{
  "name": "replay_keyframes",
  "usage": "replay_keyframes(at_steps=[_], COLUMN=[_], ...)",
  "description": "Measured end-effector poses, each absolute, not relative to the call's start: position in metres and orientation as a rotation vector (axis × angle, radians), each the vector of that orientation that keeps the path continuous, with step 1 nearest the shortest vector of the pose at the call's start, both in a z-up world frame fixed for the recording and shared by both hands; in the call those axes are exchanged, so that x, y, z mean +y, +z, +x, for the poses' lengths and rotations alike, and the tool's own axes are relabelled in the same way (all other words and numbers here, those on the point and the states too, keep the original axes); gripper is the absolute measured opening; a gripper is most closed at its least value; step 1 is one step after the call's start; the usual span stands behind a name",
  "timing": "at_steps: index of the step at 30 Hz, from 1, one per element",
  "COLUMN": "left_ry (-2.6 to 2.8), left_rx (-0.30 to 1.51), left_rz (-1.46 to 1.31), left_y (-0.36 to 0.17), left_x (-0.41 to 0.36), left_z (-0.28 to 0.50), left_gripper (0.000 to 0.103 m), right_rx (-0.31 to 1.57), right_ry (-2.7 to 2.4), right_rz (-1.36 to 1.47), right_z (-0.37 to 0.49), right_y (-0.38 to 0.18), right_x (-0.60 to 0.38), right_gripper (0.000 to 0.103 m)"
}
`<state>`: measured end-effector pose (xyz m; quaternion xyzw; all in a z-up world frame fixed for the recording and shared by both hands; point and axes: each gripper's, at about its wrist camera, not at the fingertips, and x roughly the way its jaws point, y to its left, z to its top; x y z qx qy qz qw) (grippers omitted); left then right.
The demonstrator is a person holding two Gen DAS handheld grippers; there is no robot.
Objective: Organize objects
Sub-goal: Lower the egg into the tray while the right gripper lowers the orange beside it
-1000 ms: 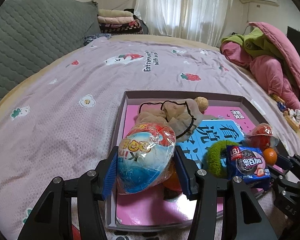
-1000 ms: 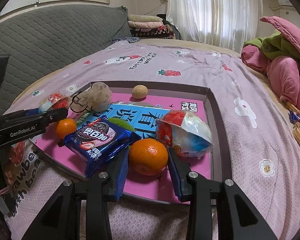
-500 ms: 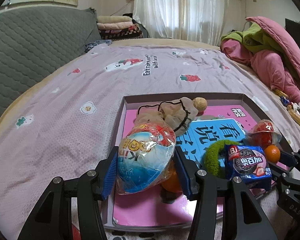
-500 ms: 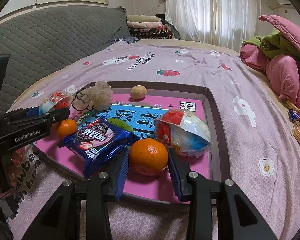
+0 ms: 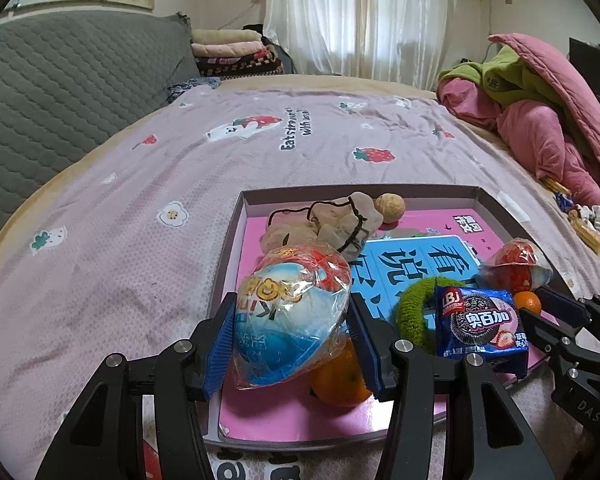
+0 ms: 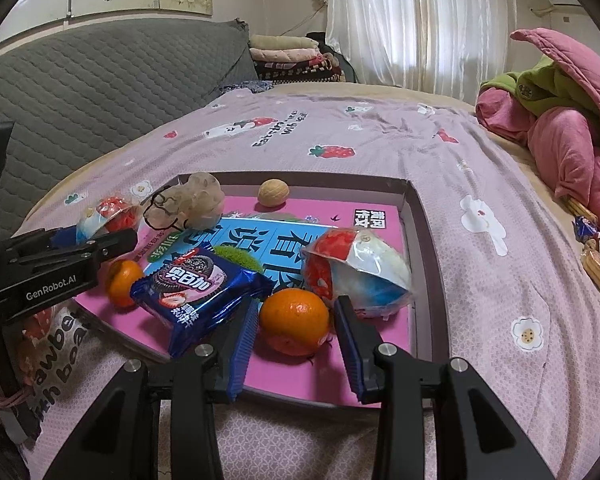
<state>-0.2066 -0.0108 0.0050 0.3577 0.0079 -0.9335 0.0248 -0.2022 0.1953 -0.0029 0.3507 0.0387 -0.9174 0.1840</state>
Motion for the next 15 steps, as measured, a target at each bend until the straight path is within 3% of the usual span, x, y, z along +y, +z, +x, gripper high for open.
replay_keyframes(at_steps=[15], left_ry=[-2.906], left_rx=[0.016], left_rz=[1.078], left_y=[0.023], left_x=[-0.004], left_z=[-0.198], left_gripper=[0.063], right_rx=[0.061], right_ry=[-2.604], right_rz=[0.944], right_z=[-0.196], right_y=[0.012], right_x=[0.206], right_gripper=[0.049])
